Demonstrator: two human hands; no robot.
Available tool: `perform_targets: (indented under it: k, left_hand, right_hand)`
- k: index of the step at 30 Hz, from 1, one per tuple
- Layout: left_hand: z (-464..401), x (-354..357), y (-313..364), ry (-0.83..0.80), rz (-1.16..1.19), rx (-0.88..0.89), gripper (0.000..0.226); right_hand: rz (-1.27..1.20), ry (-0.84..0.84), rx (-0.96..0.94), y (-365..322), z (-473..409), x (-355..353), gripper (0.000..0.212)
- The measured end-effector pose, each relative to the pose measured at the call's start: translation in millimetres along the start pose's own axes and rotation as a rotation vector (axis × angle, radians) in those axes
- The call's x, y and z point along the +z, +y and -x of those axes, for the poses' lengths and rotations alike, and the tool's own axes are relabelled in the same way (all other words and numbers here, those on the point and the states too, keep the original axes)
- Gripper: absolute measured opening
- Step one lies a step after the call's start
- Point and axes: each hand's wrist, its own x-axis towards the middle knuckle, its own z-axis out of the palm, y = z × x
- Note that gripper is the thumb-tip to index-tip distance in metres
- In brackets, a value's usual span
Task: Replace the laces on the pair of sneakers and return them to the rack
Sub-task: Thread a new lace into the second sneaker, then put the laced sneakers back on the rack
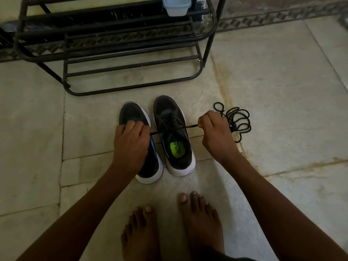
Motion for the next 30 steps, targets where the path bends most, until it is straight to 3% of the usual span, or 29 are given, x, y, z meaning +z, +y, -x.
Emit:
perform_targets:
  k: [5, 9, 13, 19, 23, 26, 30]
  left_hand:
    - [1, 3, -3, 0.074, 0.069, 0.064, 0.05]
    - [16, 3, -2, 0.243, 0.342, 0.018, 0.025]
    - [61, 8, -1, 0.257, 0.543, -0.072, 0.026]
    - [108, 24, -8, 0.235, 0.44, 0.015, 0.035]
    - [109, 30, -12, 0.153, 0.268, 0.166, 0.047]
    - [96, 41, -11, 0.13, 0.155, 0.232, 0.036]
    - [81, 44, -15, 0.102, 0.133, 0.282, 0.042]
  right_hand:
    - [-0.126, -0.032, -0.025, 2, -5, -4, 0.005]
    - [-0.172, 0.03, -0.041, -12, 7, -21, 0.023]
    - [-0.262, 0.004, -0.136, -36, 29, -30, 0.022]
    - [-0.217, -0.005, -0.21, -49, 44, -29, 0.026]
    - [-0.045, -0.176, -0.397, -49, 45, -24, 0.033]
    - [0.066, -0.329, -0.425, -49, 42, -18, 0.031]
    - [0.124, -0.315, -0.45, -56, 39, -13, 0.029]
